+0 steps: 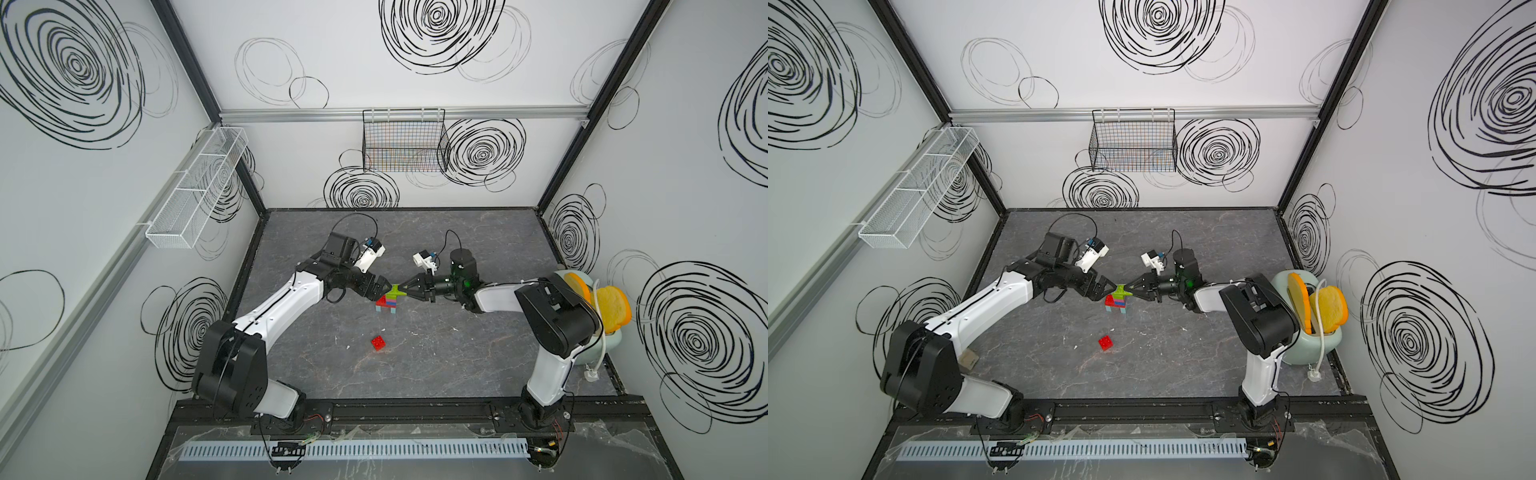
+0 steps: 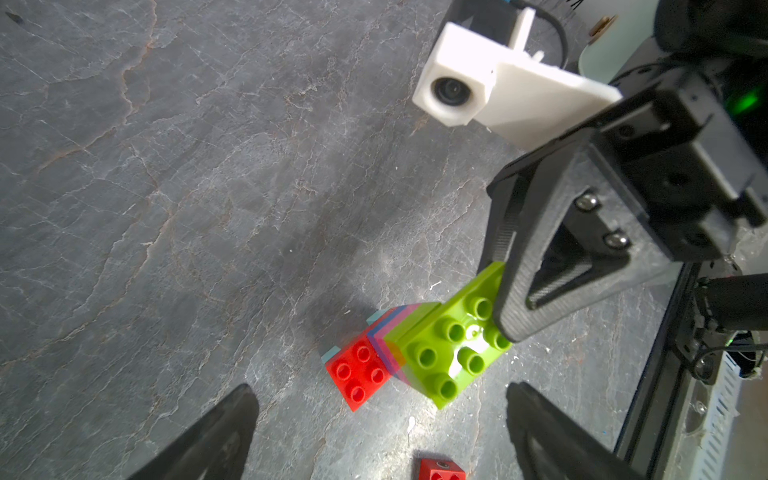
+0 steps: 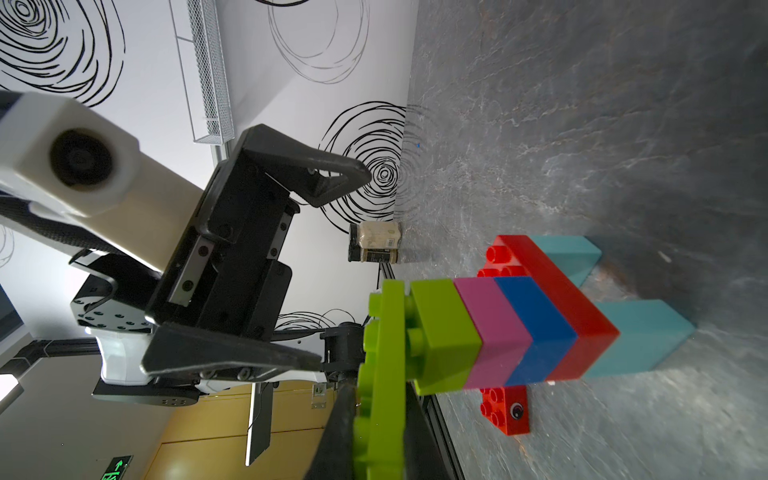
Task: Assemble a giraffe with lego
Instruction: Assemble the lego brick with the lego brick.
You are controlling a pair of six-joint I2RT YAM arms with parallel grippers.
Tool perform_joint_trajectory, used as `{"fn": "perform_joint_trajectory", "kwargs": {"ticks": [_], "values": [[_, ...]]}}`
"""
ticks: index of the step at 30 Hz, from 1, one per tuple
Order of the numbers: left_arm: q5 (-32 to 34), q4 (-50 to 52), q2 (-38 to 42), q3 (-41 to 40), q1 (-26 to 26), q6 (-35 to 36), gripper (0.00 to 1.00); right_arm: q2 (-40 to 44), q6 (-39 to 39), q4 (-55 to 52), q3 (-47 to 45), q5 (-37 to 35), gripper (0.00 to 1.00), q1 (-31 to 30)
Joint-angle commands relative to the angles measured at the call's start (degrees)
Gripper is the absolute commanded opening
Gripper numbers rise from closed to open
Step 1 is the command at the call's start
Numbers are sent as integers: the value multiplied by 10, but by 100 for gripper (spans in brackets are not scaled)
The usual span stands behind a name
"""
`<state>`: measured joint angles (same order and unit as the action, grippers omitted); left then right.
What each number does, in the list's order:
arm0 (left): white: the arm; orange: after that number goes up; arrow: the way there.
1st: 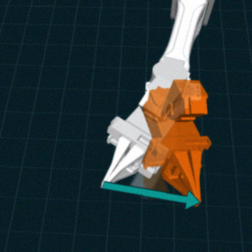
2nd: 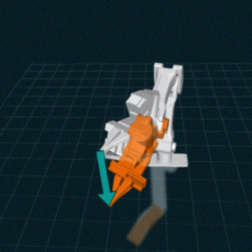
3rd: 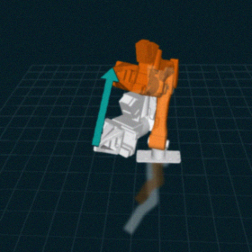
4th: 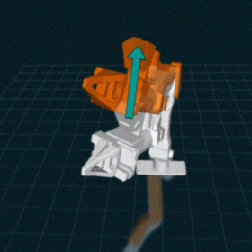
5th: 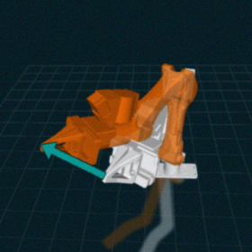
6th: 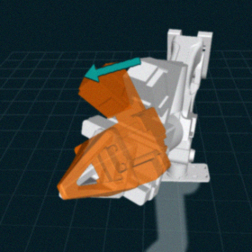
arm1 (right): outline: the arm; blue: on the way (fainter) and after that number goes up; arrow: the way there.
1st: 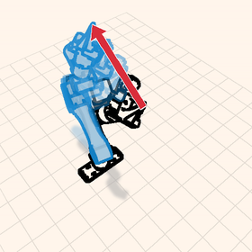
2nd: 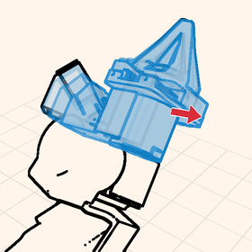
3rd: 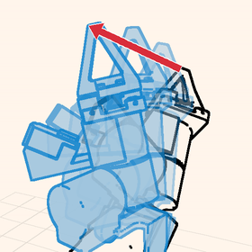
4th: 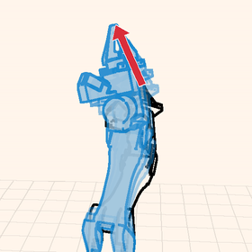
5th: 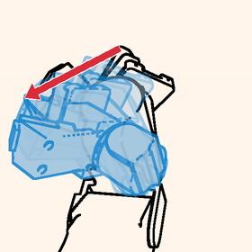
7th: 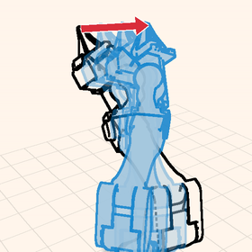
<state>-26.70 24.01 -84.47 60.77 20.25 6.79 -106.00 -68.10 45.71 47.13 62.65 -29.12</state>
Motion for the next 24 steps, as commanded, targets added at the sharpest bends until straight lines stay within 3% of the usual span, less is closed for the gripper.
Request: {"fn": "perform_joint_trajectory", "kwargs": {"ticks": [1,11,17,24], "values": [[7,-13,-19,13,6,-7,98,-24,16,-18,-21,-7,0,7],[57,-9,-61,25,23,-14,99,-39,30,-22,-34,-11,0,11],[-20,13,-49,63,25,-27,95,-43,32,-26,-37,-12,0,10],[-6,23,-96,82,19,-33,91,-44,44,-44,-30,-10,0,12]]}}
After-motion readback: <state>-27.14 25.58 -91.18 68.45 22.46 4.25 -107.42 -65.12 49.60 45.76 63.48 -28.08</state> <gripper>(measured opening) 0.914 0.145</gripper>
